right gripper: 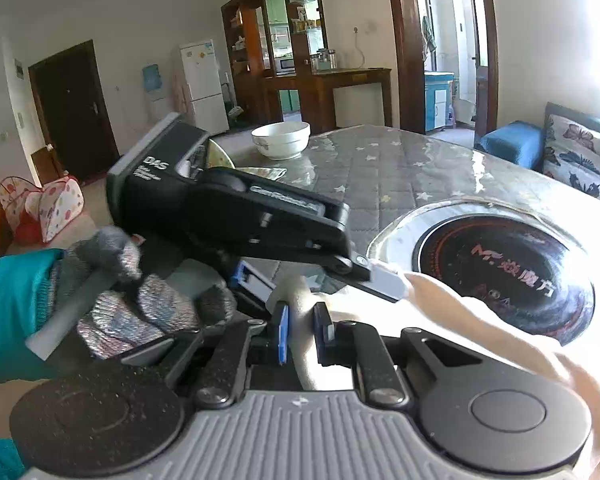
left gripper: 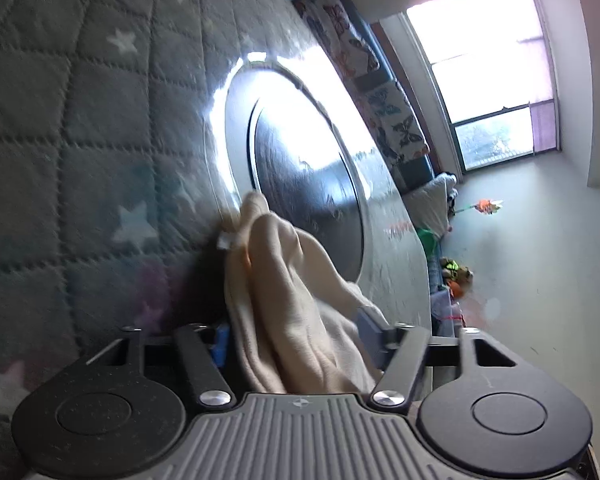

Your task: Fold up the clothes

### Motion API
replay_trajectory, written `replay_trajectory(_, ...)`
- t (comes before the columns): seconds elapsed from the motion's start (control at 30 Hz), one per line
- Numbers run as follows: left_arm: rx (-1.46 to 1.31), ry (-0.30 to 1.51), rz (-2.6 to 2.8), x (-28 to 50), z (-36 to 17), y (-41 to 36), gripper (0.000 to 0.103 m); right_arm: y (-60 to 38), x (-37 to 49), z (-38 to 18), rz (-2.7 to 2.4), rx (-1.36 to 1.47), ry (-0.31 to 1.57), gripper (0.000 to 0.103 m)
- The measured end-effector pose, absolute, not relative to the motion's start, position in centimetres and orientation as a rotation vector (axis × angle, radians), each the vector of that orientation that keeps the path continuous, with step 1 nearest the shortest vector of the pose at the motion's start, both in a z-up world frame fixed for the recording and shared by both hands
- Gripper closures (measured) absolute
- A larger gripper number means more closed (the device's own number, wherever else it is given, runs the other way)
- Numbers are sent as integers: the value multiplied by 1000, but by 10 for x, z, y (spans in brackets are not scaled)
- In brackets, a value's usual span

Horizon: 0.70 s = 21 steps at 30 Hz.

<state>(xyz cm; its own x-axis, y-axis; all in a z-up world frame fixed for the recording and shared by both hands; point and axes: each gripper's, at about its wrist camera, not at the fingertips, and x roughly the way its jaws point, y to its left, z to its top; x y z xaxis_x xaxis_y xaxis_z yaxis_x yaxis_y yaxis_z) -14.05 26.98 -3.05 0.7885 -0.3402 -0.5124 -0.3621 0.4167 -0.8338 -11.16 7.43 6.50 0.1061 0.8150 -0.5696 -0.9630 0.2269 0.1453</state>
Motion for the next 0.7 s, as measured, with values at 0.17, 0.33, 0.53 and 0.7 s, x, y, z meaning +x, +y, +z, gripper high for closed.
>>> replay_trajectory(0.17,-1195,724,-5,-135,-44,272,81,79,-111,59,1353,-293,624,91)
replay_trajectory(0.33,-1135,728,2,-134,-40,272,82,76,-110,58,1348,-310,627,86)
replay_trajectory(0.53,-1086,727,11,-134,-37,267,83,44,-97,63,1268,-276,629,73)
replay_trajectory(0.7,-1071,730,14,-130,-35,264,83,-3,-61,61,1058,-249,647,67)
